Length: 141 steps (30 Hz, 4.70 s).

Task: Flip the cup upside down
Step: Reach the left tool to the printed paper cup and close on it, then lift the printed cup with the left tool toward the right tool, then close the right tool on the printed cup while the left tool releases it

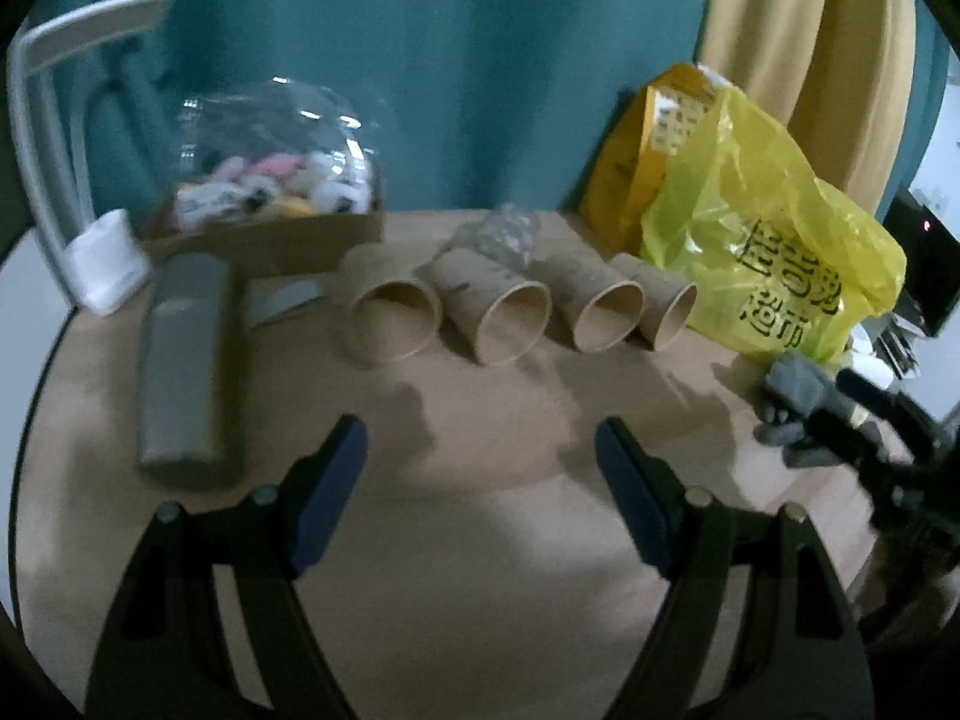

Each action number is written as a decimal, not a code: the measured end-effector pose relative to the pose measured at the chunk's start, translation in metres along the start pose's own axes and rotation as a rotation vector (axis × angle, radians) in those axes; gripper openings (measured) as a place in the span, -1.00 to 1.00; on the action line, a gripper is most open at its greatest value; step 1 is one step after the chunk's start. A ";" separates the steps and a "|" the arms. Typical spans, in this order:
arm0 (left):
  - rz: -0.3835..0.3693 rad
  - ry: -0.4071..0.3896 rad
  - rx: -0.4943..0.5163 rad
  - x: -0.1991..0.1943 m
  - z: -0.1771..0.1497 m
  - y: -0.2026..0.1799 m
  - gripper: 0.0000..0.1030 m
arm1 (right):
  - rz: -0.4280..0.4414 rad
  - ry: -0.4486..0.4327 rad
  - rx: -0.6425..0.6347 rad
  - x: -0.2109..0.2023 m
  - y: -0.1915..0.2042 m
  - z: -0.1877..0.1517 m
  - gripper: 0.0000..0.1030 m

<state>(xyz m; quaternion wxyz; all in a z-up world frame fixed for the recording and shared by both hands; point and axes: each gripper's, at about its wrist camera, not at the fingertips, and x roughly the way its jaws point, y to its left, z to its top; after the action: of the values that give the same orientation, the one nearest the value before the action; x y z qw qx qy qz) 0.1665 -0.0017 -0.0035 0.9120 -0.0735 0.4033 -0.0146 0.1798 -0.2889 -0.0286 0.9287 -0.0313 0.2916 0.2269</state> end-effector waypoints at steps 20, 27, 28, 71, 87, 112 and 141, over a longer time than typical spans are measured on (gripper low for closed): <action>0.004 0.358 0.009 0.166 0.118 -0.020 0.55 | 0.031 0.027 0.100 0.068 -0.052 0.027 0.72; 0.072 0.488 -0.016 0.197 0.118 -0.020 0.55 | 0.039 0.021 0.162 0.071 -0.061 0.024 0.72; 0.073 0.505 -0.016 0.201 0.117 -0.022 0.55 | 0.042 0.022 0.173 0.071 -0.062 0.023 0.72; -0.169 0.481 -0.125 0.027 -0.095 -0.048 0.30 | 0.120 0.137 0.189 -0.014 0.025 -0.066 0.72; -0.205 0.444 -0.104 0.018 -0.092 -0.041 0.54 | 0.130 0.156 0.185 -0.015 0.039 -0.061 0.72; -0.018 0.137 -0.240 -0.047 -0.140 0.089 0.54 | 0.217 0.590 -0.025 0.066 0.120 -0.019 0.71; -0.058 0.100 -0.280 -0.044 -0.157 0.121 0.54 | 0.231 0.645 -0.132 0.084 0.127 -0.010 0.22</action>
<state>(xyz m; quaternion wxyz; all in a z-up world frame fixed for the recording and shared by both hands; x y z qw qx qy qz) 0.0170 0.1026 -0.0926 0.8708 -0.2110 0.4439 0.0118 0.1793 -0.1435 -0.0743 0.7530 -0.1282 0.5563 0.3272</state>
